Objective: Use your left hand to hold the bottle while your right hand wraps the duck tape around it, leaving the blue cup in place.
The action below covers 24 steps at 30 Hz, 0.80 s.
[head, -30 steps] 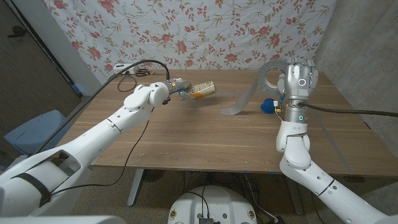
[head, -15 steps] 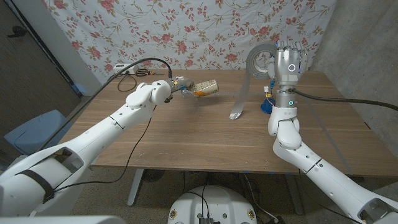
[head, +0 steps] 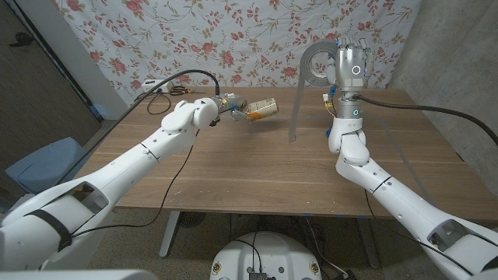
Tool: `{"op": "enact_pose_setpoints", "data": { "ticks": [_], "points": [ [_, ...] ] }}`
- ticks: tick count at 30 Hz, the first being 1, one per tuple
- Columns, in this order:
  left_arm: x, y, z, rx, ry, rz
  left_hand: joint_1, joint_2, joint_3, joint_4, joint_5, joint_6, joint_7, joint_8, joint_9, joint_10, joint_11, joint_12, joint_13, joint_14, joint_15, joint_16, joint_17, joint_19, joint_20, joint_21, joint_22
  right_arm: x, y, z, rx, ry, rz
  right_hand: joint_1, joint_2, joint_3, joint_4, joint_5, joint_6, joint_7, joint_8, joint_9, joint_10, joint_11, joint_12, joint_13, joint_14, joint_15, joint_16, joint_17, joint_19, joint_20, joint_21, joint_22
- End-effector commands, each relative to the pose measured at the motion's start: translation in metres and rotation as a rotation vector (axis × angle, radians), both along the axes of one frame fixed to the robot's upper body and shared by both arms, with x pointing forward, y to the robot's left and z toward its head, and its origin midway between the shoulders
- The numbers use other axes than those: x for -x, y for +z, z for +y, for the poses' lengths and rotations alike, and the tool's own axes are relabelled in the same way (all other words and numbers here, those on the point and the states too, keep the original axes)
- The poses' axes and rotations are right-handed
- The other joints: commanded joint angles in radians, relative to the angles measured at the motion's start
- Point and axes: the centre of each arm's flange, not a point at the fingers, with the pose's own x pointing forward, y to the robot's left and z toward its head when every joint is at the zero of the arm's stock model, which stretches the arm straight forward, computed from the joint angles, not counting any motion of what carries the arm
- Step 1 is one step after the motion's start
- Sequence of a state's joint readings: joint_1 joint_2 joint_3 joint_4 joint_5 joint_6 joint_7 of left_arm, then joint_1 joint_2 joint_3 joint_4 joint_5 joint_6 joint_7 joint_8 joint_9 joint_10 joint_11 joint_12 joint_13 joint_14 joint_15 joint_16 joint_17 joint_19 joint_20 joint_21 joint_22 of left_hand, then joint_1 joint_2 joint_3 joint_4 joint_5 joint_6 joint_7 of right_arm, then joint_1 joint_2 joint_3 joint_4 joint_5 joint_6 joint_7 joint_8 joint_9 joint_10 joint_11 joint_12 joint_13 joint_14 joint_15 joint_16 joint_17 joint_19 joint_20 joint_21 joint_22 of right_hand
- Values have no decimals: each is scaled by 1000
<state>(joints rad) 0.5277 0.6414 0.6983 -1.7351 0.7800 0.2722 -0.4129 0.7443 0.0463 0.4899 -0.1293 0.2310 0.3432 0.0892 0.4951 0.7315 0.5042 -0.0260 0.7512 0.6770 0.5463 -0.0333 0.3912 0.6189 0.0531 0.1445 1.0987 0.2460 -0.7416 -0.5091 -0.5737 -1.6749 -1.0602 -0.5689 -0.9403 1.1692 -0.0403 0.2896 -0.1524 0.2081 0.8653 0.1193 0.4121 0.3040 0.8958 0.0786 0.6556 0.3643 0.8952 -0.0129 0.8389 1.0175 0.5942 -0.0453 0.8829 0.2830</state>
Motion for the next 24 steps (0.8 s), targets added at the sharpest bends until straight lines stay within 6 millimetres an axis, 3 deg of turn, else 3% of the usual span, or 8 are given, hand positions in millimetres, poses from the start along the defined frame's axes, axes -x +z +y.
{"op": "enact_pose_setpoints", "data": {
  "ticks": [1, 11, 24],
  "points": [
    [13, 3, -6, 14, -8, -10, 158, 166, 276, 251, -2, 203, 87, 454, 168, 21, -14, 36, 4, 11, -2, 6, 3, 9, 3, 9, -1, -30, 24, 1, 17, 20, 19, 150, 142, 10, -7, 3, 161, -147, 0, 2, 125, -110, 1, 164, 118, -214, -3, 12, 4, 3, 11, 0],
    [25, 1, -10, 30, -34, -3, 161, 165, 275, 247, -6, 206, 83, 454, 163, 22, -14, 38, 1, 14, -5, 5, 7, 5, 4, 22, -10, -55, 36, 4, 19, 13, 61, 148, 140, 11, -5, 4, 164, -146, -3, -2, 125, -113, -1, 168, 120, -213, -9, 30, -2, 2, 28, -3],
    [35, 6, -20, 32, -74, -10, 164, 165, 273, 246, -9, 201, 82, 457, 167, 18, -16, 40, 0, 14, -4, 3, 10, 1, 5, 36, -20, -67, 55, 10, 3, -39, 81, 150, 137, 14, -6, 4, 166, -145, -8, -6, 130, -111, -3, 168, 120, -213, -14, 53, -9, 2, 45, -8]
  ]
}}
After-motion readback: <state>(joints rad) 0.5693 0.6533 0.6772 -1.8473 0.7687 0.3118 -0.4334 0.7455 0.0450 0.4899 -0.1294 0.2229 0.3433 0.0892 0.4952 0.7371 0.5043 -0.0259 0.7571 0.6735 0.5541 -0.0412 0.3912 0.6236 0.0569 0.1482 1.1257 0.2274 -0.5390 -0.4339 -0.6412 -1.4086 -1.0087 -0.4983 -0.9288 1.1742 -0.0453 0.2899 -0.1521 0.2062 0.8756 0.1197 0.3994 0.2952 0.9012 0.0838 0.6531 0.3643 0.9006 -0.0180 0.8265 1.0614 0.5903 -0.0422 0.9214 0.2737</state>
